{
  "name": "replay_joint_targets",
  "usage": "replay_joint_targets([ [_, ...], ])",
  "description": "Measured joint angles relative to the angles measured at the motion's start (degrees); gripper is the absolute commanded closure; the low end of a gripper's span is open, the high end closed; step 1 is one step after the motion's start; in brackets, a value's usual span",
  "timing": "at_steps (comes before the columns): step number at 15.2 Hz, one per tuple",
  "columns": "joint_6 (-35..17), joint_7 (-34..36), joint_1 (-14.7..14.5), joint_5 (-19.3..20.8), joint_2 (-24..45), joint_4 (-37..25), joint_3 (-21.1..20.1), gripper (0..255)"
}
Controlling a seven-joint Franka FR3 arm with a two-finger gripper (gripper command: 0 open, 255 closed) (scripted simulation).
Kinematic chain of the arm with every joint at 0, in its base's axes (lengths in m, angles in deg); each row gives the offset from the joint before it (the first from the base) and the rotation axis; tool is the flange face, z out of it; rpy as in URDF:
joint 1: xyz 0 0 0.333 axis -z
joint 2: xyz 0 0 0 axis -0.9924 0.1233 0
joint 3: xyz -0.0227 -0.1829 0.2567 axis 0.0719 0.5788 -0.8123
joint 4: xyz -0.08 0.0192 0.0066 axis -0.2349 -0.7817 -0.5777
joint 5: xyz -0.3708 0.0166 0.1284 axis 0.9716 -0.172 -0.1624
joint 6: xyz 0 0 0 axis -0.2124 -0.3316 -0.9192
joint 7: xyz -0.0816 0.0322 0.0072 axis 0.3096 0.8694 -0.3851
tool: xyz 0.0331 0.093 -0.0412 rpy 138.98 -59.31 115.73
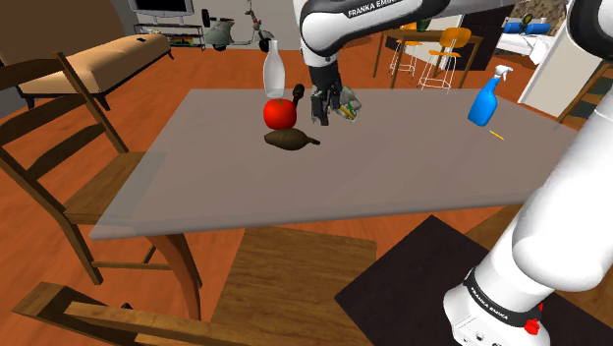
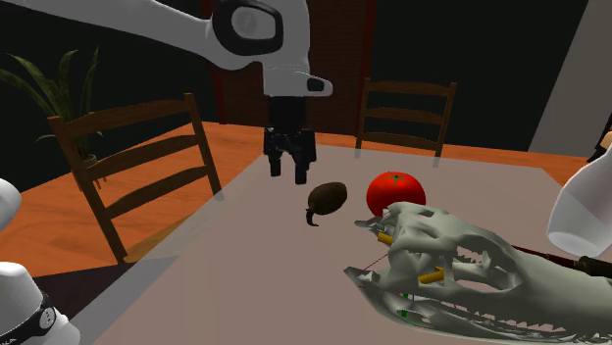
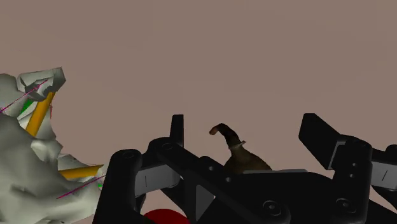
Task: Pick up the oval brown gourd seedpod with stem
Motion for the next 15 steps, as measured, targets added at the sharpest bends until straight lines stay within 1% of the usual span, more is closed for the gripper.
replay_joint_targets([
  [3, 0.9, -2.4, -1.1, 1.7, 6.7, -5.6, -1.0, 0],
  [8, 3.8, -7.1, -3.0, 4.6, 18.6, -17.3, -1.9, 0],
  [9, 3.8, -7.3, -3.1, 4.8, 19.4, -17.8, -2.0, 0],
  [15, 0.3, -6.3, -3.3, 5.4, 21.3, -15.9, -2.0, 0],
])
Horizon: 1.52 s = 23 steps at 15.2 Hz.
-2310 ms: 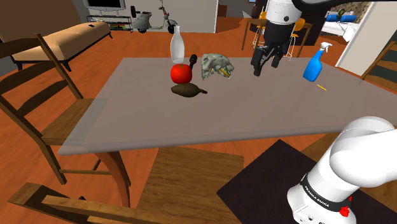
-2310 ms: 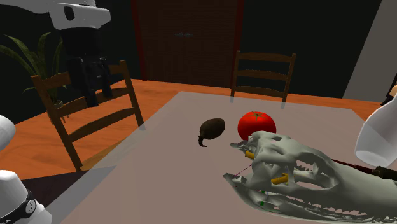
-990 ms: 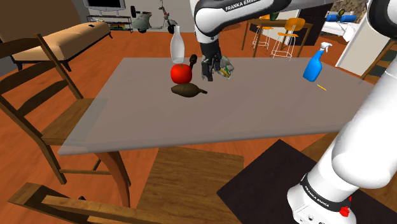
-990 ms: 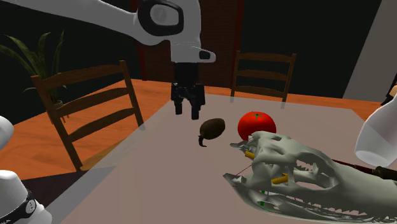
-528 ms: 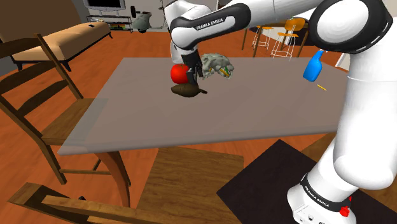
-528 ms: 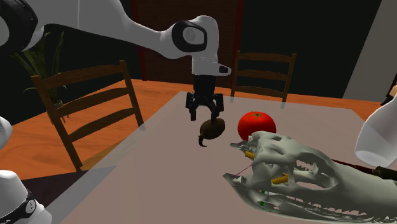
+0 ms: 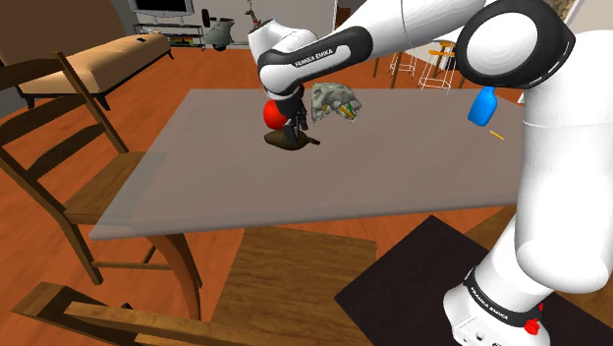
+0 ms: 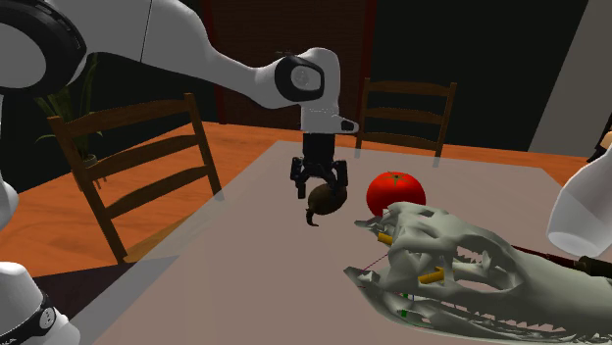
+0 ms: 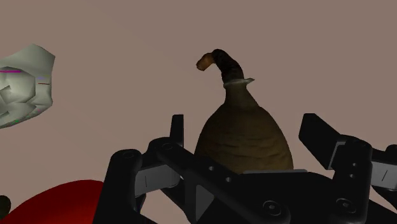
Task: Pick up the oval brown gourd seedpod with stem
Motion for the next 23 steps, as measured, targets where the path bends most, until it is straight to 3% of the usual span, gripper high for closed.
replay_joint_targets([
  [1, -0.4, 0.1, 0.1, 0.0, 0.1, 0.4, 0.0, 0],
  [2, -0.7, 0.1, 0.1, 0.1, 0.1, 0.7, 0.0, 255],
  [13, -0.6, 0.1, 0.1, 0.1, 0.0, 0.5, 0.0, 255],
  [23, 5.5, -1.7, -0.2, -0.5, -1.5, -4.3, -0.1, 255],
])
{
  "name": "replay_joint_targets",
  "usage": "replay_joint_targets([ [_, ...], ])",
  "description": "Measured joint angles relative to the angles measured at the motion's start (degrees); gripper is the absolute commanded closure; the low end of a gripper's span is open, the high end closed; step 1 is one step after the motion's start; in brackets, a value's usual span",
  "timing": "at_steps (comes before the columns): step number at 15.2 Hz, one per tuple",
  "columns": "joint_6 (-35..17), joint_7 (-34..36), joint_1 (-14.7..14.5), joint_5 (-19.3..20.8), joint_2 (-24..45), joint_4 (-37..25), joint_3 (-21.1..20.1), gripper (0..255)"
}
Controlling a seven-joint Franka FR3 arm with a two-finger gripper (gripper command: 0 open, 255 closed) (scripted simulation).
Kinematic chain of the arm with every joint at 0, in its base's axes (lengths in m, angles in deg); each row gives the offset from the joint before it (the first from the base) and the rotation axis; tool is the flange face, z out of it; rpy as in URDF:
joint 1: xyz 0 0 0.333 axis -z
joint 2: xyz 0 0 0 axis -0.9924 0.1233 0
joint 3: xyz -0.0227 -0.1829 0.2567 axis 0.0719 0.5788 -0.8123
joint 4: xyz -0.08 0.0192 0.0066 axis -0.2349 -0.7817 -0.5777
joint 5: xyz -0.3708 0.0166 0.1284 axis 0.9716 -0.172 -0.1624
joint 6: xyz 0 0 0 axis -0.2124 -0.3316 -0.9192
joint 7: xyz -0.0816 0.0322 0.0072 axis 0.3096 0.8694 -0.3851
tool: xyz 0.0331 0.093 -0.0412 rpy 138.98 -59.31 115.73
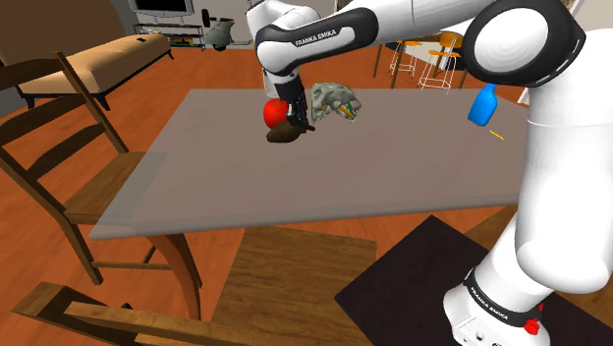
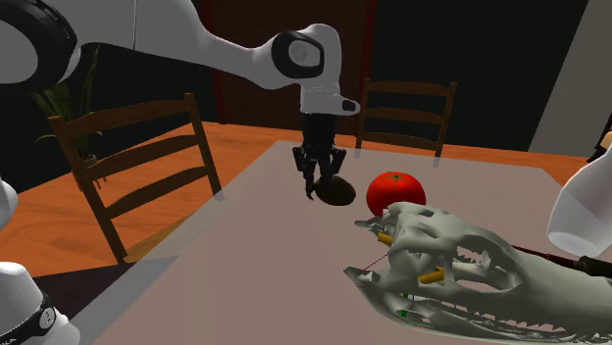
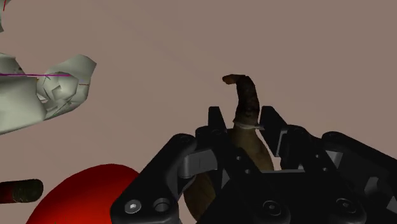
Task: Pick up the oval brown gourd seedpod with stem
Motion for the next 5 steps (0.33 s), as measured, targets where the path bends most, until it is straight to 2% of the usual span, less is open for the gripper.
replay_joint_targets([
  [5, 3.3, -0.9, -0.2, -0.1, -0.2, -3.2, 0.0, 255],
])
